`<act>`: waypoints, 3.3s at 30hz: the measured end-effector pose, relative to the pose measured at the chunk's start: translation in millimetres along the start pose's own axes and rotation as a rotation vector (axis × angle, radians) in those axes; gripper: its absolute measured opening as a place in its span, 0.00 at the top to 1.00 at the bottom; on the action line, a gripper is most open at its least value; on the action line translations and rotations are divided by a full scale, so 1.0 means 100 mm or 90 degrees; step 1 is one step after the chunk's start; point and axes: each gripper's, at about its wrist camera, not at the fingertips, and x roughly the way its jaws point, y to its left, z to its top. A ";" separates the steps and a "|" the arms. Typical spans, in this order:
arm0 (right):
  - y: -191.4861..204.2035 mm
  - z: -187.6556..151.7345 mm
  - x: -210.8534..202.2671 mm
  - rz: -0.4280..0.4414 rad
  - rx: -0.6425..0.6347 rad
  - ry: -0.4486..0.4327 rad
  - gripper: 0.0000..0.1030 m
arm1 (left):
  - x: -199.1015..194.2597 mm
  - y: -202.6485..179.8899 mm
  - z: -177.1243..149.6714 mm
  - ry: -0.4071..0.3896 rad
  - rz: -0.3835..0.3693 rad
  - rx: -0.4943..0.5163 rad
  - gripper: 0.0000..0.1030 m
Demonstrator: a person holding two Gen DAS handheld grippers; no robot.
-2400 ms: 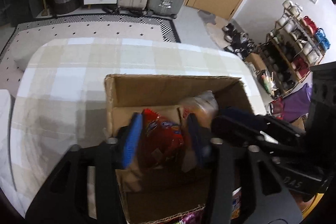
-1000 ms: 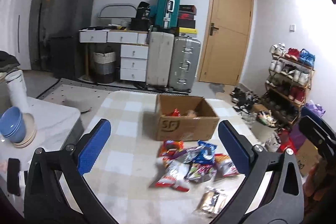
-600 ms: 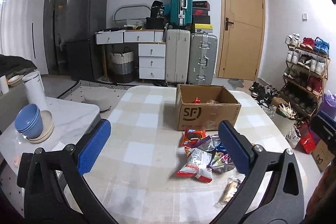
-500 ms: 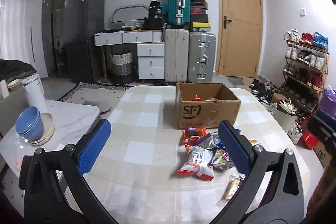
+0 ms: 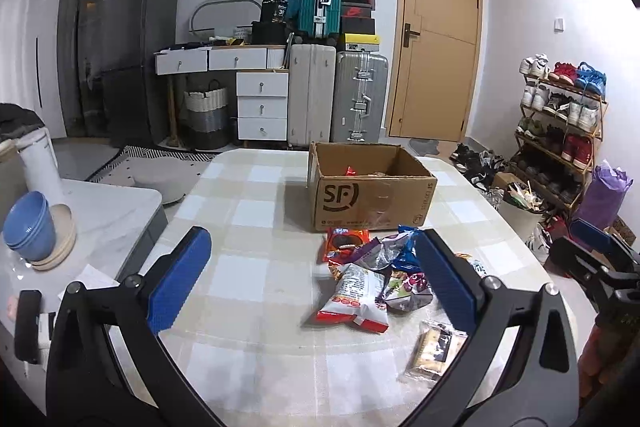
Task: Organize snacks
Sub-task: 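Grasp the white chip bag with the left tool while the right tool grasps the white noodle-snack bag, then lift both white bags and carry them over the cardboard box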
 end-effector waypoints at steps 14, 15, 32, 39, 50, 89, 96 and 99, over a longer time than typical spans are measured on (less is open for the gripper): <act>-0.16 -0.21 0.34 -0.013 0.009 0.044 0.00 | 0.89 0.14 -0.44 0.119 -0.069 -0.026 0.01; -0.18 -0.24 0.38 -0.012 0.012 0.050 0.00 | 1.01 0.12 -0.47 0.137 -0.075 -0.025 0.01; -0.58 -0.52 1.03 -0.003 0.053 0.128 0.00 | 2.41 0.07 -0.91 0.307 -0.175 -0.118 0.16; -0.60 -0.59 1.15 0.006 0.060 0.145 0.00 | 2.53 -0.03 -0.94 0.325 -0.257 -0.140 0.55; -0.59 -0.52 1.04 -0.006 0.058 0.135 0.00 | 2.48 0.07 -0.91 0.304 -0.256 -0.149 0.64; -0.78 -0.33 1.31 0.063 0.070 0.241 0.52 | 1.14 0.54 -0.52 0.183 -0.245 -0.159 0.63; -0.44 0.00 0.76 0.114 0.051 0.171 0.52 | 0.69 0.31 -0.22 0.139 -0.248 -0.122 0.63; -0.28 0.13 0.53 0.136 0.040 0.142 0.52 | 0.45 0.23 -0.10 0.120 -0.243 -0.106 0.63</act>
